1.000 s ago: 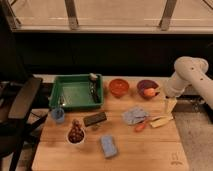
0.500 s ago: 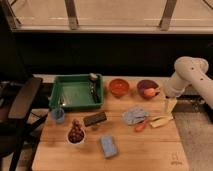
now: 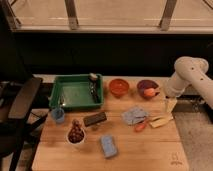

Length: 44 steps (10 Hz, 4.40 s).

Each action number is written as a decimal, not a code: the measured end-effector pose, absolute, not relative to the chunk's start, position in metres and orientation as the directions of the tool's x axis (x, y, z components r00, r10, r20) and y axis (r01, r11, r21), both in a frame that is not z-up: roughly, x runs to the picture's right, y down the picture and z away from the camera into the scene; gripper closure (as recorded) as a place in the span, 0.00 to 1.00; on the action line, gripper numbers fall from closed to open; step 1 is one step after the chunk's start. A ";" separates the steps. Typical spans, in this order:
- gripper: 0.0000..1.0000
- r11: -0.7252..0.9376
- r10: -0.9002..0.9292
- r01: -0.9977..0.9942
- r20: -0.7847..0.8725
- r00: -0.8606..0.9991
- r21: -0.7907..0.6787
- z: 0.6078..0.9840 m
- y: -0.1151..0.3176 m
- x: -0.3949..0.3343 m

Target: Place pepper in tray

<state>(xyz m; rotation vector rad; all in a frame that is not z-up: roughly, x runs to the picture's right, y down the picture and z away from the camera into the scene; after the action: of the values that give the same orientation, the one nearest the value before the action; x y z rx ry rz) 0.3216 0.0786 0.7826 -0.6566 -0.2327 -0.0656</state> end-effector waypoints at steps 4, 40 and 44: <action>0.20 0.791 0.012 0.134 0.235 0.972 -0.597 0.783 0.079 0.321; 0.80 0.566 -0.298 0.673 0.642 0.706 -0.477 0.812 0.245 0.246; 1.00 0.604 -0.341 0.662 0.606 0.719 -0.444 0.798 0.218 0.250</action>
<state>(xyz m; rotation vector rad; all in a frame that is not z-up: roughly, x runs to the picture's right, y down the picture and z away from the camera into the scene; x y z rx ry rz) 0.2497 0.2177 0.7983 -0.7069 -0.4977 -0.6087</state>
